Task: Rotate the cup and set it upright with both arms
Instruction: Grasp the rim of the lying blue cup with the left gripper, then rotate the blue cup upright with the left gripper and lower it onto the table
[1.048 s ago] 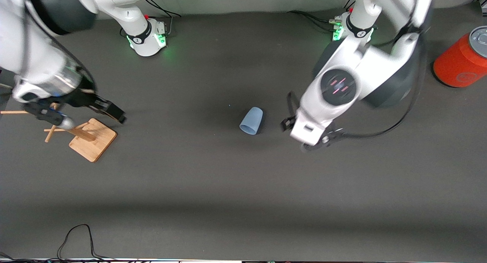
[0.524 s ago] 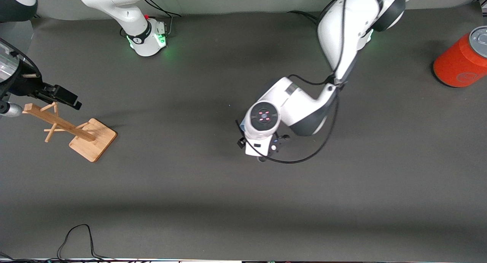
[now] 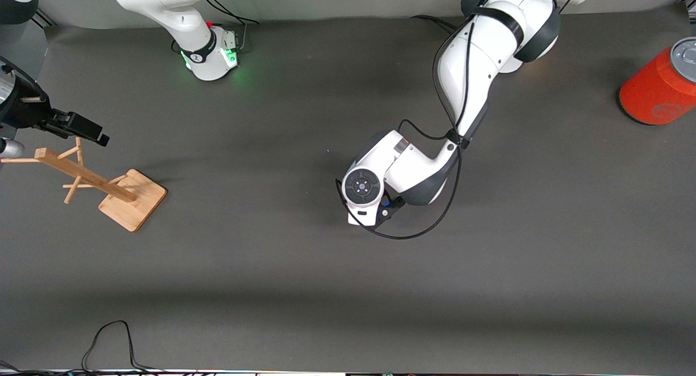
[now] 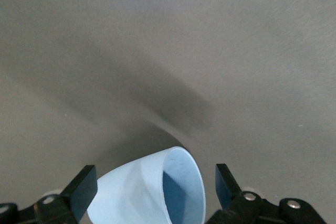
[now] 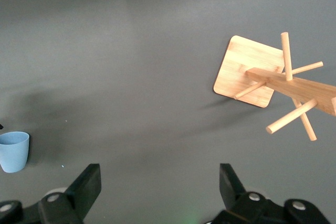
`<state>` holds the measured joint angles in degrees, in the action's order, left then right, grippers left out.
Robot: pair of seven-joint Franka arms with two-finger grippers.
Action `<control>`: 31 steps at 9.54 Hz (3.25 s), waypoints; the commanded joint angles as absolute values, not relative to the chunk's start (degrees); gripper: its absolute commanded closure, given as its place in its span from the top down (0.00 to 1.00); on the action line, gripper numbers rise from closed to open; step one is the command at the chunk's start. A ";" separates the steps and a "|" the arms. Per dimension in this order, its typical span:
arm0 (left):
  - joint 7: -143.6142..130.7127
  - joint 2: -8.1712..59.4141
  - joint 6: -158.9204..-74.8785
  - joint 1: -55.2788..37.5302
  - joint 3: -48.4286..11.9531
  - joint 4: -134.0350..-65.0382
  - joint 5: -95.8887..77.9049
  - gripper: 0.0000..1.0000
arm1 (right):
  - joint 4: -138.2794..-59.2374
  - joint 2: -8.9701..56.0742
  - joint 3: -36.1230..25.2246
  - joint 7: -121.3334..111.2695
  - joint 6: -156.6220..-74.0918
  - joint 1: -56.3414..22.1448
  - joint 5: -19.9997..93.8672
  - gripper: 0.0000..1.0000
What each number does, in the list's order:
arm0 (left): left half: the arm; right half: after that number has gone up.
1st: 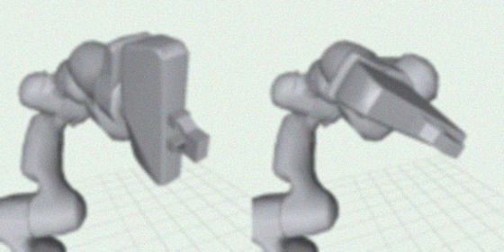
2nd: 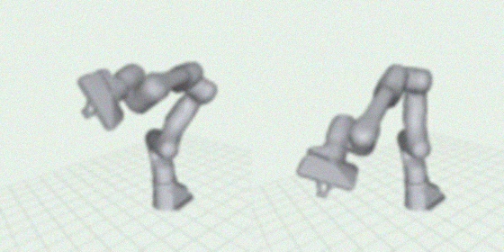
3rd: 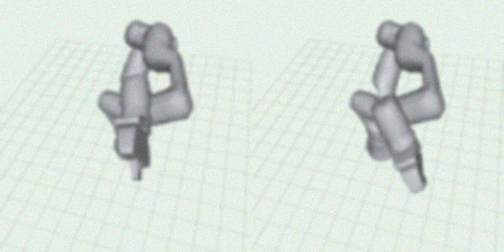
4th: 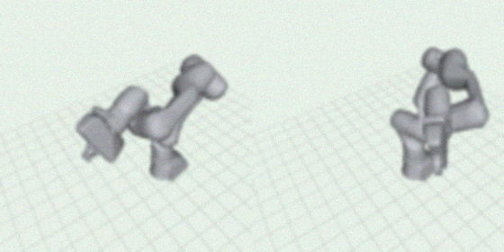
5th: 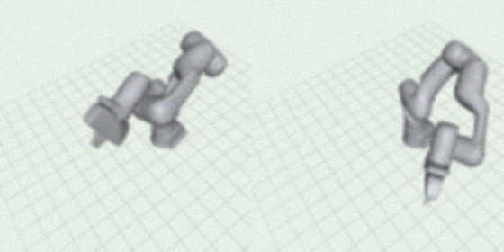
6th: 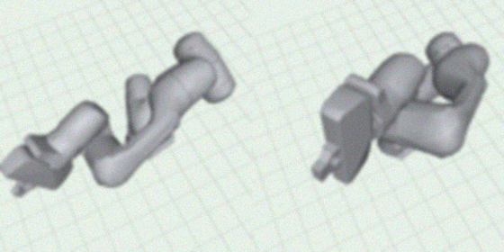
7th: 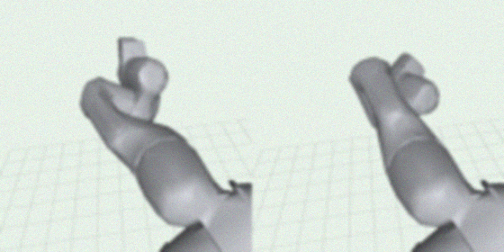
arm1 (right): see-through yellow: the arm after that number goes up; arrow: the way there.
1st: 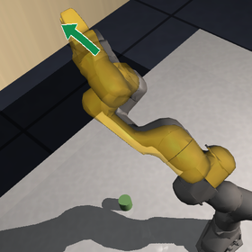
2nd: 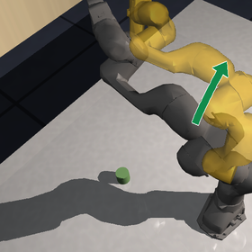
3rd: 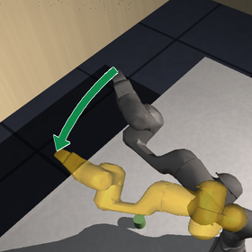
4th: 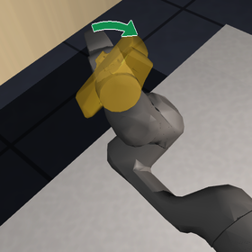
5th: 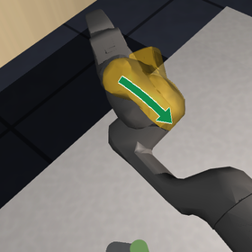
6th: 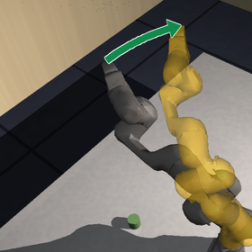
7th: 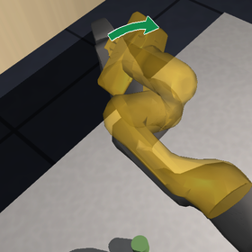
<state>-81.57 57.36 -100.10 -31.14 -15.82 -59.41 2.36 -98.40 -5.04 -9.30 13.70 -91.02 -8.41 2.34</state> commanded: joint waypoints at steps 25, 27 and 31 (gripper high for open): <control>-95.59 47.55 -124.18 -38.85 -17.49 -78.20 56.04 0.00 | -99.76 -10.28 -10.90 10.02 -93.87 -15.21 1.23 1.00; -98.60 47.81 -124.36 -39.81 -17.49 -79.80 58.79 0.00 | -100.02 -10.98 -10.72 12.29 -93.34 -15.21 -0.79 1.00; -97.66 46.94 -124.19 -39.11 -17.93 -79.72 58.36 1.00 | -100.98 -11.86 -11.16 12.48 -92.73 -15.12 -0.70 1.00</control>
